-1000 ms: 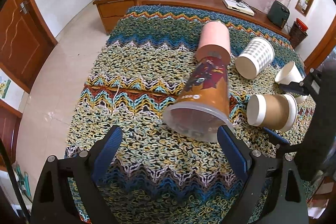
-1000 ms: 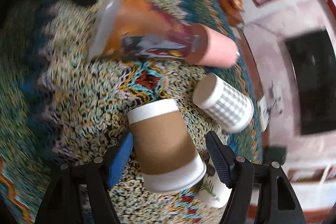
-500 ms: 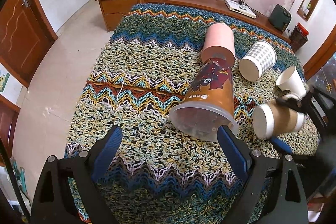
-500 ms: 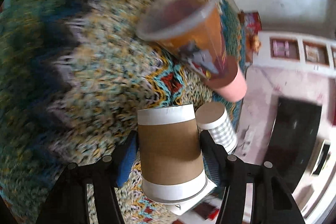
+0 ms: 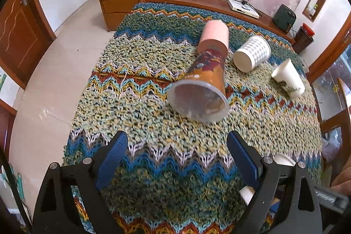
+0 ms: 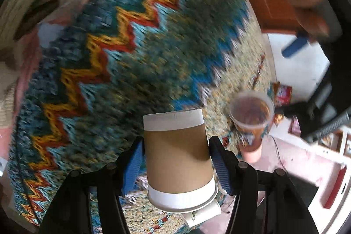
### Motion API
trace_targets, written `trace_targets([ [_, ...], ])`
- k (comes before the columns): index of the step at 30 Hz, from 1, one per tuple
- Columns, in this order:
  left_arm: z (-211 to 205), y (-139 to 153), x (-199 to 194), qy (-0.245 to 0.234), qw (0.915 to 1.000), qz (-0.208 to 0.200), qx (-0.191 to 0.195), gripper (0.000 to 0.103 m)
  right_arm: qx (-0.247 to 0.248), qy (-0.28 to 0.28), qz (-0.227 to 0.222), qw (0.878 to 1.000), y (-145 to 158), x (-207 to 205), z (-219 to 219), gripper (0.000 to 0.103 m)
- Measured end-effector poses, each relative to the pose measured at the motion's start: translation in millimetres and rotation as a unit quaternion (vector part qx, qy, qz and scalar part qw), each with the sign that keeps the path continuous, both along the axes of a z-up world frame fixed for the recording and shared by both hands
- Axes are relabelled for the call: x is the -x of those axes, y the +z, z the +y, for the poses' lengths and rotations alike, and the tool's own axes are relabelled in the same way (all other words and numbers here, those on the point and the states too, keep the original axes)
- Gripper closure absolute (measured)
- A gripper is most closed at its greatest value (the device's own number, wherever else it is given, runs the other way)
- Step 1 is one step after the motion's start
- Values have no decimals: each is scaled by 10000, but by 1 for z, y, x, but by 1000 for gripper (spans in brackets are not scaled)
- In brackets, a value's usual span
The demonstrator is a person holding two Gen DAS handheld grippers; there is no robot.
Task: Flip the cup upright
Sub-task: 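Grasp the kraft cup with the left tool while the right tool releases it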
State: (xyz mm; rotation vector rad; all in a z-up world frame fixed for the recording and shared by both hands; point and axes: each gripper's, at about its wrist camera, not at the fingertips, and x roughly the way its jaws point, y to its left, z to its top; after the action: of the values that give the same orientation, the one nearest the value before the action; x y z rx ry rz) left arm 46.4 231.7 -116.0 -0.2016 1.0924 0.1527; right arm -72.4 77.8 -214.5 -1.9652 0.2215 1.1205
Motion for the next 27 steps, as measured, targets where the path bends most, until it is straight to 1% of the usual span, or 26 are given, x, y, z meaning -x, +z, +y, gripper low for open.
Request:
trace_targets([
  [3,-6,0,9,-99,9999,55,1,10,-68,78,-4,9999,-5,9,5,42],
  [6,-10,0,14,-160,9998,69,-12,10,-108,-68,54,9999,-12,8,10,39],
  [7,-11,1,15,-174,9998,70,-14,10,-143,-141,76,9998,-14,7,12,34],
  [8,-12,1,17,-190,9998,62,-18,10,-183,-183,67,9996,-13,8,11,31],
  [14,-13,6,21,-263,9997,12,-13,10,-568,-637,209,9961,-2,7,13,31],
  [19,-19,8,22,-419,9991,5,-49,10,-1113,-1276,498,9843,14,11,11,31],
  [27,-32,4,27,-689,9975,80,-94,10,-1693,-2025,540,9630,26,16,-2,31],
])
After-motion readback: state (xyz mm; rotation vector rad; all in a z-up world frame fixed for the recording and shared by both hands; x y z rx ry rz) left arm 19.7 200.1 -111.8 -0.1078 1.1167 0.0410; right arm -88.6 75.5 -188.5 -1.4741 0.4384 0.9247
